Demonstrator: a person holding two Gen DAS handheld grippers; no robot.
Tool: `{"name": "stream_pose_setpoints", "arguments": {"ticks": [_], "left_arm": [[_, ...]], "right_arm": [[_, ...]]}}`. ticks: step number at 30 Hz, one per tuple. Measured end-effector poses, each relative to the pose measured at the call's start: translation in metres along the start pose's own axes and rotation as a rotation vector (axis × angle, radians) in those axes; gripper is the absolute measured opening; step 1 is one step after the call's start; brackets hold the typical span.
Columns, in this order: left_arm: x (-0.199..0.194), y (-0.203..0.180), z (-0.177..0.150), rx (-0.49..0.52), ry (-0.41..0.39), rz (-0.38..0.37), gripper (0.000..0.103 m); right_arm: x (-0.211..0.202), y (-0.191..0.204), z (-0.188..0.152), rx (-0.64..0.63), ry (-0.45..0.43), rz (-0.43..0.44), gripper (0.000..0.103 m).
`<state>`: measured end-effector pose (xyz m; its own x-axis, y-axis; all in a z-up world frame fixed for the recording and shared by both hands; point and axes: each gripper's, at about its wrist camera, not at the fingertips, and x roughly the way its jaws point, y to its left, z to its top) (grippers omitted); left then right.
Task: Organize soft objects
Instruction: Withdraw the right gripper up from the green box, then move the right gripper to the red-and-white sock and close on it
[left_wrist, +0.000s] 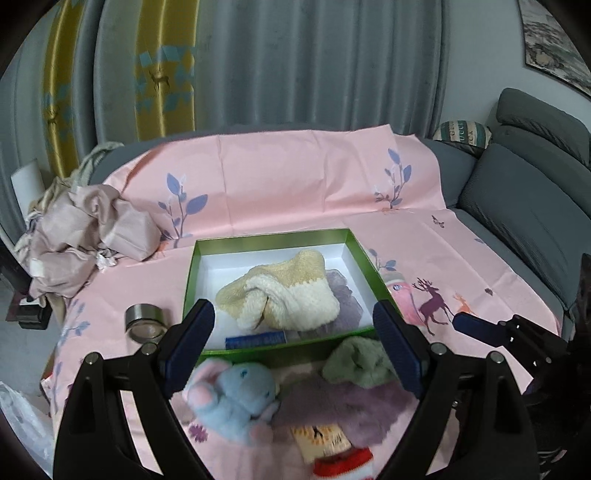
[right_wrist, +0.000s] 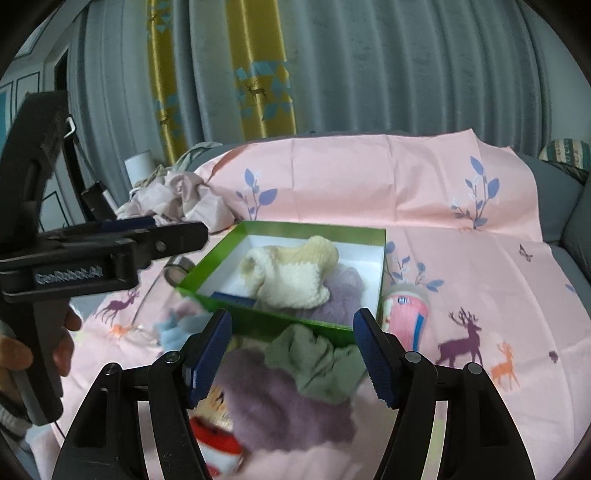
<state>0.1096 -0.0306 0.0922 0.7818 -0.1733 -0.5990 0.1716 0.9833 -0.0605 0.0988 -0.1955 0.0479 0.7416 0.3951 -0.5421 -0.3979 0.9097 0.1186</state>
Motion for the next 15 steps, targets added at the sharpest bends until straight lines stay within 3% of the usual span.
{"name": "stream_pose_setpoints", "arguments": {"ticks": [3,5,15], "left_arm": [[-0.017,-0.003,-0.013,-0.007,0.001,-0.002,0.088],[-0.025,-0.004,-0.025,-0.023,0.012,-0.004,0.102],[-0.044,-0.007,-0.076,-0.037,0.054,0.009,0.102]], "right_arm": [[-0.014,0.004,-0.012,0.0,0.006,-0.026,0.069],[-0.022,0.007,-0.022,-0.002,0.017,-0.044,0.069],[-0.033,0.022,-0.067,-0.02,0.106,-0.037,0.069]]}}
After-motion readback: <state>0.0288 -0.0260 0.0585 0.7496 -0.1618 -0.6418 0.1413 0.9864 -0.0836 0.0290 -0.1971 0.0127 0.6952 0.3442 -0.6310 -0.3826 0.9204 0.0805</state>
